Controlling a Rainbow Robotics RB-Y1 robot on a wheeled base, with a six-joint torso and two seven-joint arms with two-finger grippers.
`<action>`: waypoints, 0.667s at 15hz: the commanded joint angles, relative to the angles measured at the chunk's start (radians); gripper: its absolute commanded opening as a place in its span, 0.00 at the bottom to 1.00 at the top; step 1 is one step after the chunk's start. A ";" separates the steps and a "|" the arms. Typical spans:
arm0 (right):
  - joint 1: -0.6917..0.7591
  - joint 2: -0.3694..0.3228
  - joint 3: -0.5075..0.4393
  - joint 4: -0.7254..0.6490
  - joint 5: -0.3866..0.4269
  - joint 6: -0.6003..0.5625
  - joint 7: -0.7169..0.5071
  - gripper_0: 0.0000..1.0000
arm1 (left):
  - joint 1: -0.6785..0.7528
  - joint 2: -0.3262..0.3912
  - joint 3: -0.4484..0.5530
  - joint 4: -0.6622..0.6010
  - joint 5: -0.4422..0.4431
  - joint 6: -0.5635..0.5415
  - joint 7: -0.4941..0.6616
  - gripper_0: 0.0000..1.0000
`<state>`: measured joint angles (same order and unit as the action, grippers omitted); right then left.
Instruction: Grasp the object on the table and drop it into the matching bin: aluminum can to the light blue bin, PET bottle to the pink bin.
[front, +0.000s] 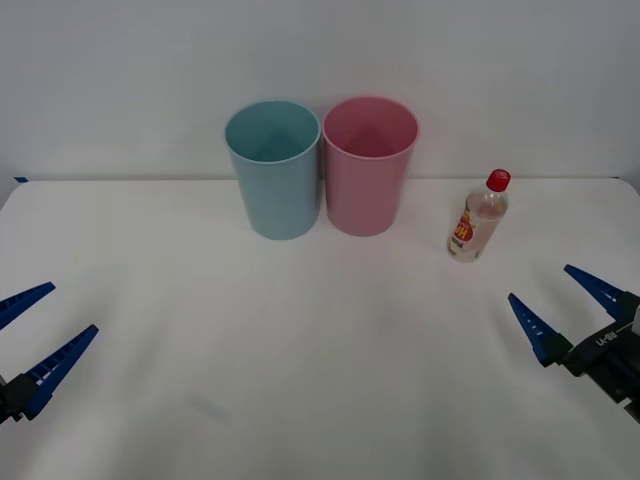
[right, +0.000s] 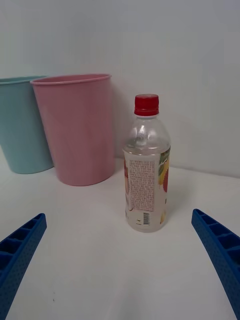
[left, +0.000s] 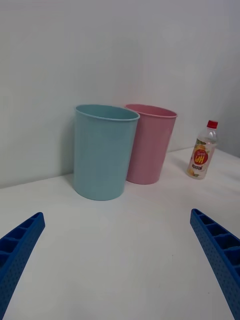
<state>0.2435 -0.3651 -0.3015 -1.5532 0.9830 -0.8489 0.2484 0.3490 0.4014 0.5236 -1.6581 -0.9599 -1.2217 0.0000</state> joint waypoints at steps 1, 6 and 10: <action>-0.058 0.000 0.025 0.068 -0.001 0.025 0.012 1.00 | 0.000 0.000 0.000 0.000 0.000 0.000 0.000 1.00; -0.153 0.005 0.058 0.166 0.019 0.071 0.042 1.00 | 0.000 0.000 0.000 0.000 0.000 0.000 0.000 1.00; -0.243 0.008 0.081 0.268 0.026 0.100 0.065 1.00 | 0.000 0.000 0.000 0.000 0.000 0.000 0.000 1.00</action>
<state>0.0241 -0.3587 -0.2241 -1.3142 1.0044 -0.7507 0.3073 0.3490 0.4014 0.5236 -1.6581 -0.9599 -1.2217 0.0000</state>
